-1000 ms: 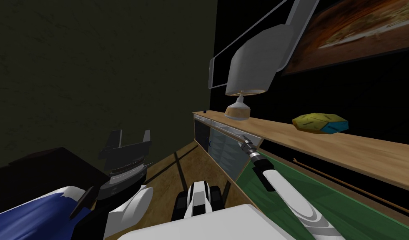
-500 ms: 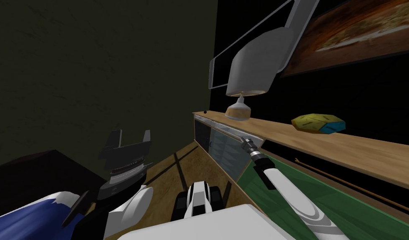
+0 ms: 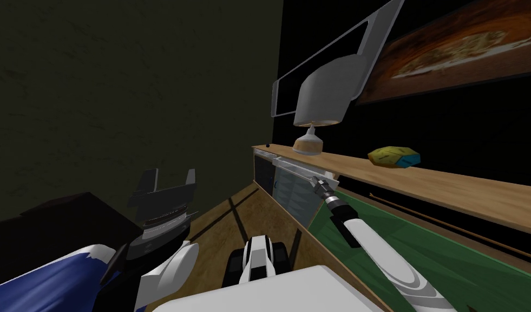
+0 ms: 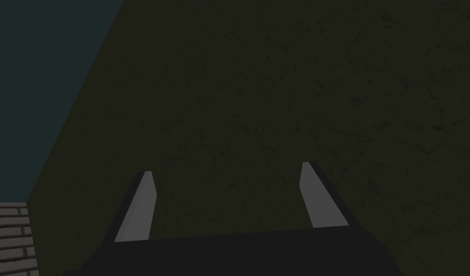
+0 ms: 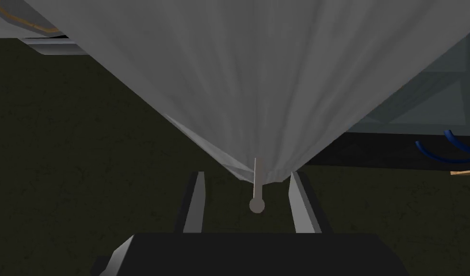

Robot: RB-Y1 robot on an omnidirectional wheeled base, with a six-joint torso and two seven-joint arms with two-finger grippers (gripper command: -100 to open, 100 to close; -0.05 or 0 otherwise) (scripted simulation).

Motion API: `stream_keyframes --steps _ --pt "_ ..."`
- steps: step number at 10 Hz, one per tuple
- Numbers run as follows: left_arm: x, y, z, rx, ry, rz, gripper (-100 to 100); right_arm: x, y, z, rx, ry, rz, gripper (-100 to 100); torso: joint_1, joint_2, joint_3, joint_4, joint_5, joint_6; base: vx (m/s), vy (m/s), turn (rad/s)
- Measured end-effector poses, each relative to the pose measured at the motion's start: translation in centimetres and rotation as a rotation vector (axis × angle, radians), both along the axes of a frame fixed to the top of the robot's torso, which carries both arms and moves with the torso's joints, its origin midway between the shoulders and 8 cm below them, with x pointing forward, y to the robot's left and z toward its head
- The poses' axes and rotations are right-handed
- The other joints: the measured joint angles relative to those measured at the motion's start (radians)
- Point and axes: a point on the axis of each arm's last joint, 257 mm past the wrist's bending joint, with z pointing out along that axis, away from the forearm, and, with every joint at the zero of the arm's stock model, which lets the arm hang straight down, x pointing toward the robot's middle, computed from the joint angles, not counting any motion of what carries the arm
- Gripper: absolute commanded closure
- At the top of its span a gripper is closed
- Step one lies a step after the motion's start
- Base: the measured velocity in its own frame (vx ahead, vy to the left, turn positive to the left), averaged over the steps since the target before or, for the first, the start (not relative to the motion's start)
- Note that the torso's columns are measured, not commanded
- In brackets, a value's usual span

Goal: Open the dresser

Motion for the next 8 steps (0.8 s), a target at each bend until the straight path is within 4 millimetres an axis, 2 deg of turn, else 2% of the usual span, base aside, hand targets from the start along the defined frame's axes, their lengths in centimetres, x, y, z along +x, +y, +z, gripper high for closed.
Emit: stream_keyframes --steps 3,7,8 --pt "0.0 0.0 0.0 0.0 0.0 0.0 0 0.0 -0.7 2.0 0.0 -0.004 0.023 -100 0.008 0.003 0.002 0.001 0.002 -0.002 0.057 0.054 -0.063" --pt "0.0 0.0 0.0 0.0 0.0 0.0 0 -0.1 -0.8 3.3 -0.003 0.003 0.053 -100 0.006 0.006 0.004 0.001 0.001 -0.002 0.023 0.036 -0.072" --pt "0.0 0.0 0.0 0.0 0.0 0.0 0 -0.1 -1.0 4.3 -0.01 -0.002 0.06 -100 0.007 0.004 0.003 0.001 0.002 -0.001 0.035 0.049 -0.07"
